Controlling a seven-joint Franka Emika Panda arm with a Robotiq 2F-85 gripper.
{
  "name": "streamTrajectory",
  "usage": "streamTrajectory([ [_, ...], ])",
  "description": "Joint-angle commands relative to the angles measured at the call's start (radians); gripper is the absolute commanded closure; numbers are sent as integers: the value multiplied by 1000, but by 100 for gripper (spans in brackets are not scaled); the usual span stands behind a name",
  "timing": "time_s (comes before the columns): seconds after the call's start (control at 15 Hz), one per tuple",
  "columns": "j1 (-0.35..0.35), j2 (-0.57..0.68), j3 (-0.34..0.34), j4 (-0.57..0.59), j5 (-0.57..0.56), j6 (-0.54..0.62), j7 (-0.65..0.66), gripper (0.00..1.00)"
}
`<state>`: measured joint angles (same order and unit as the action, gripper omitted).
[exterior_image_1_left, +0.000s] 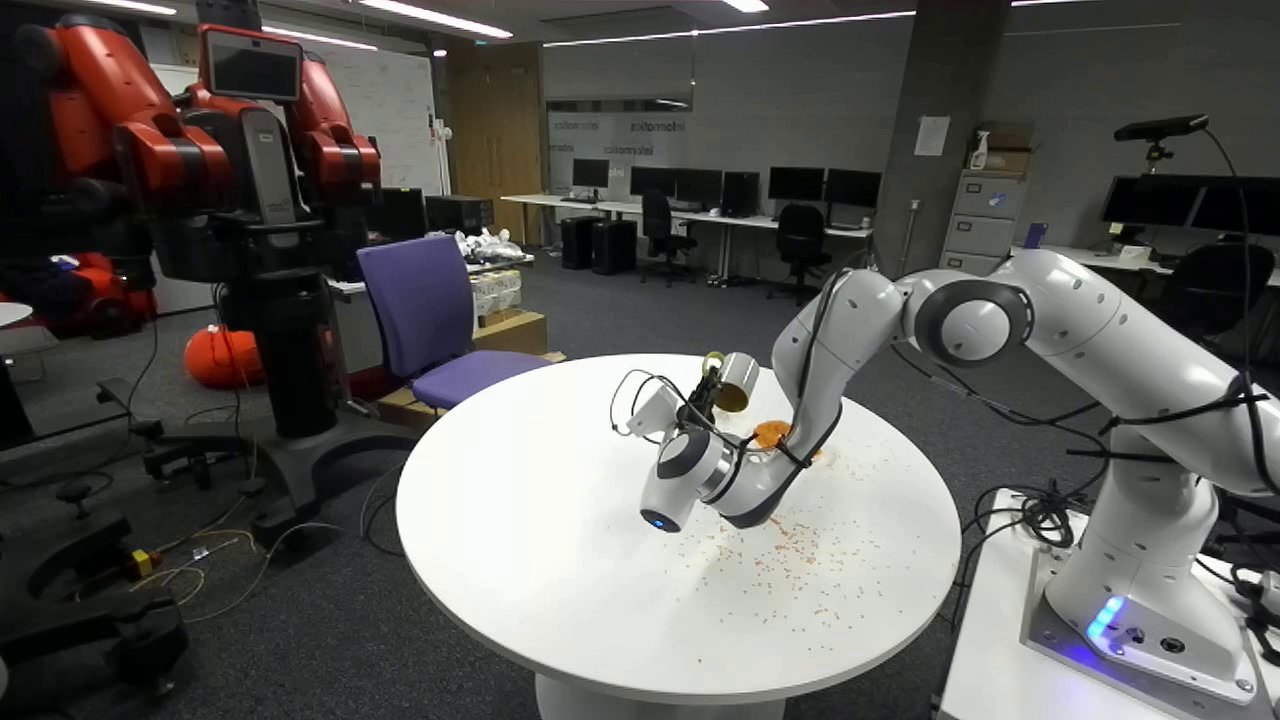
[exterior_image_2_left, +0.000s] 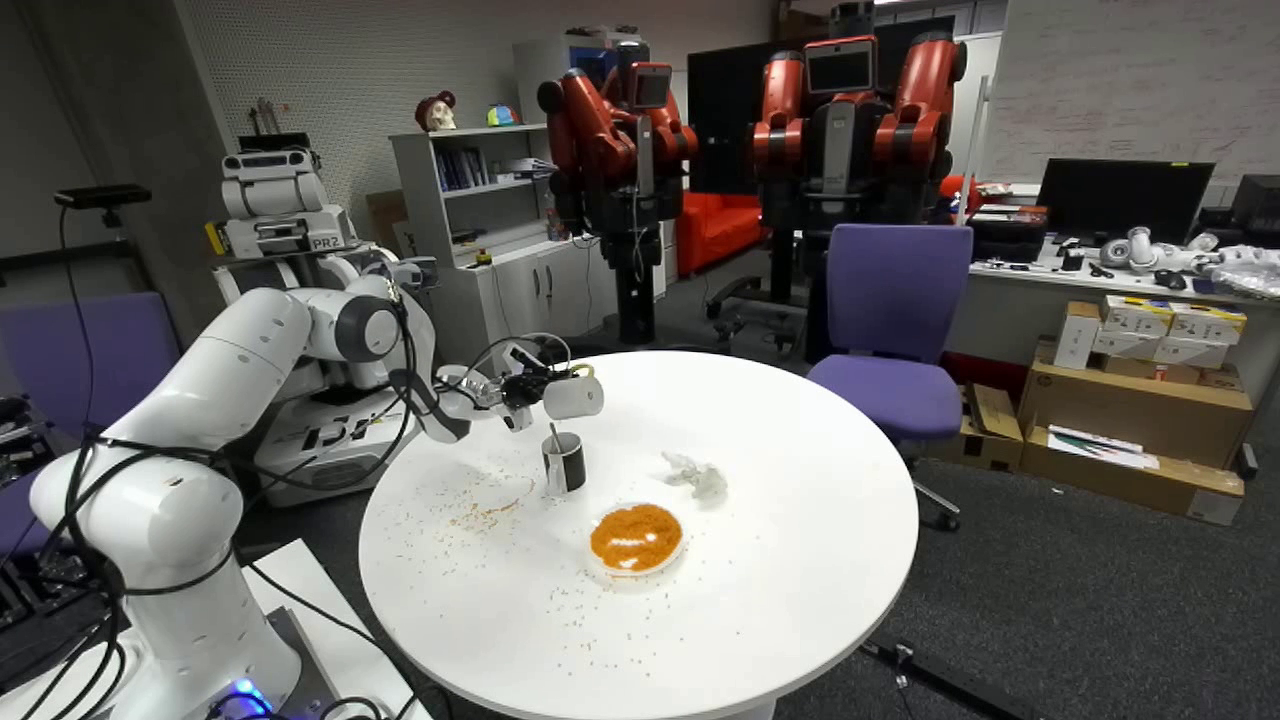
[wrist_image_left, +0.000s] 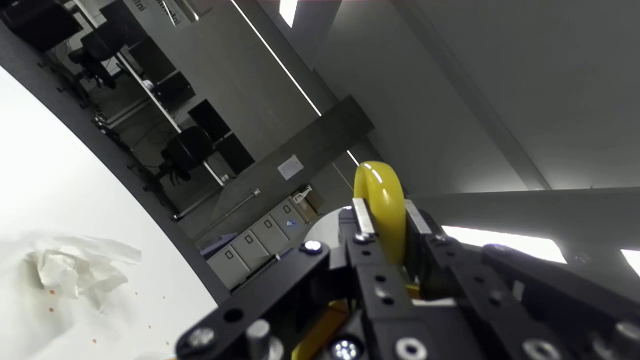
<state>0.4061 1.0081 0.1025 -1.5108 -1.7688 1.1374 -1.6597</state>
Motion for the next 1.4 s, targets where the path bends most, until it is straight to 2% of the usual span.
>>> streamTrajectory([
  [0.0,21,-44,-31,-62,-49,-33,-35,95],
  [0.33,24,-45,-40,-81,-91,-36,-37,95],
  [0.67,18,-43,-27,-58,-70,-54,-18,95],
  [1.07,7,-45,-1,35,-15,-107,58,95],
  [1.33,-6,-68,27,121,73,-128,165,95],
])
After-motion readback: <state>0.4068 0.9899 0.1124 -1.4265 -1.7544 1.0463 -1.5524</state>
